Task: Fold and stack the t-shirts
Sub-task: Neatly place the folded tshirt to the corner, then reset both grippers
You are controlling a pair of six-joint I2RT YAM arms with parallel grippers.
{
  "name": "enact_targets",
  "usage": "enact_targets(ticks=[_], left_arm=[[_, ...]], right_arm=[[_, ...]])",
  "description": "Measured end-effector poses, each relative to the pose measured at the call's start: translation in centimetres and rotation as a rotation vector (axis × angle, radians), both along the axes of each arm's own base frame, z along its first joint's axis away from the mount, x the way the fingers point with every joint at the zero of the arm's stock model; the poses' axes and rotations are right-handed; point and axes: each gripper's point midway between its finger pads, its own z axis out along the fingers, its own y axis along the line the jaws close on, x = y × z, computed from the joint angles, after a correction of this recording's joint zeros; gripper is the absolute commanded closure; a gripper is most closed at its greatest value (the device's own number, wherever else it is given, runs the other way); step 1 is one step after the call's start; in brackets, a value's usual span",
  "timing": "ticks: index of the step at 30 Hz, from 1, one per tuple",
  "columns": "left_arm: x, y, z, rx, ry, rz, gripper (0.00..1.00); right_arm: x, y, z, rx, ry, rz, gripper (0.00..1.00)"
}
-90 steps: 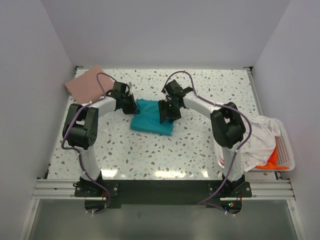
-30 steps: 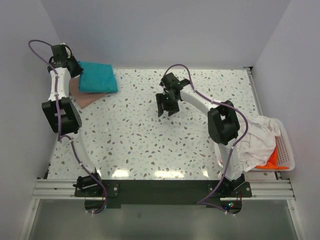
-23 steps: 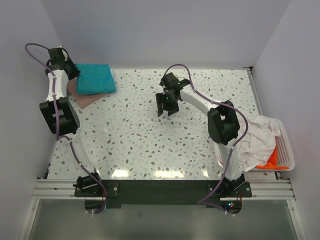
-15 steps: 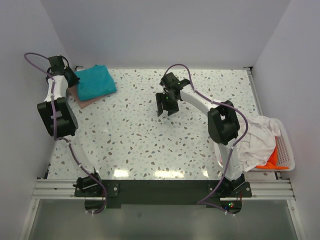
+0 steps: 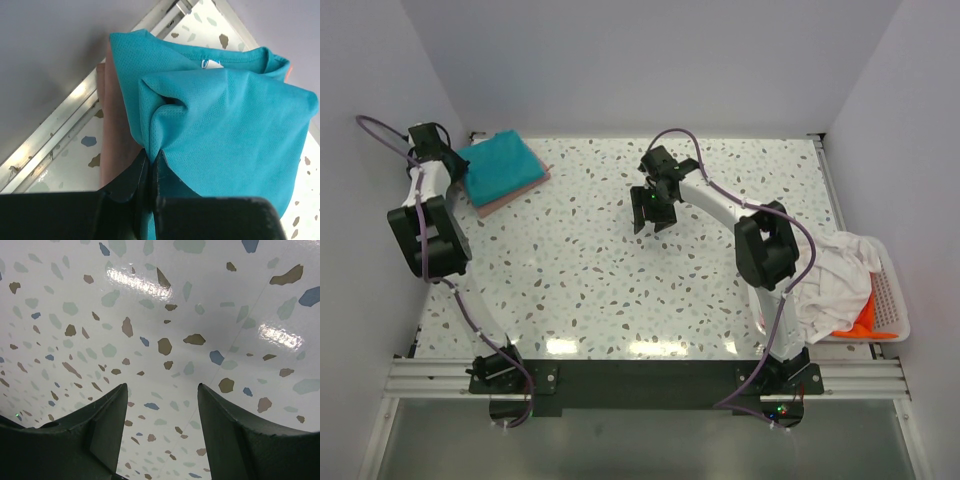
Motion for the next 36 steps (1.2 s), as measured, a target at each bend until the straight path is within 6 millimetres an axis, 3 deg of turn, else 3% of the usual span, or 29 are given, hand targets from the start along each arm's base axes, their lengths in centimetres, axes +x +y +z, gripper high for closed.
enact_targets(ticks=[7, 8, 10, 11, 16, 20, 25, 29, 33, 36], left_arm=[[-0.1, 0.4, -0.6, 0.001, -0.022, 0.034, 0.98], [-0.1, 0.4, -0.7, 0.001, -0.026, 0.034, 0.80], [-0.2, 0.3, -0.9, 0.002, -0.030, 0.032, 0.63], [-0.3, 0.2, -1.0, 0.002, -0.029, 0.030, 0.48], [-1.4, -0.3, -1.1, -0.003, -0.021, 0.027, 0.18], [-2.8, -0.7, -0.2, 0.015, -0.019, 0.029, 0.06], [-6.2, -1.8, 1.8, 0.068, -0.027, 0.038, 0.00], [-8.6, -3.2, 4.3, 0.153, -0.041, 0.040, 0.00], [-9.9, -7.1, 7.0, 0.256, -0.064, -0.013, 0.00], [-10.7, -11.0, 7.4, 0.287, -0.070, -0.110, 0.00]], right_arm=[[0.0, 0.0, 0.0, 0.000, 0.000, 0.000, 0.39], [0.0, 0.0, 0.0, 0.000, 0.000, 0.000, 0.38], [0.0, 0.0, 0.0, 0.000, 0.000, -0.001, 0.38], [0.0, 0.0, 0.0, 0.000, 0.001, -0.002, 0.38], [0.1, 0.1, -0.1, 0.002, -0.002, -0.006, 0.37], [-0.1, -0.2, -0.9, -0.009, 0.001, -0.010, 0.37], [-0.8, -1.2, -1.7, -0.037, -0.002, -0.020, 0.37], [-0.9, -2.0, -0.6, -0.042, -0.053, -0.037, 0.37], [-0.6, -2.5, 1.3, -0.028, -0.129, -0.060, 0.37], [-0.6, -3.0, 2.5, -0.016, -0.181, -0.074, 0.37]])
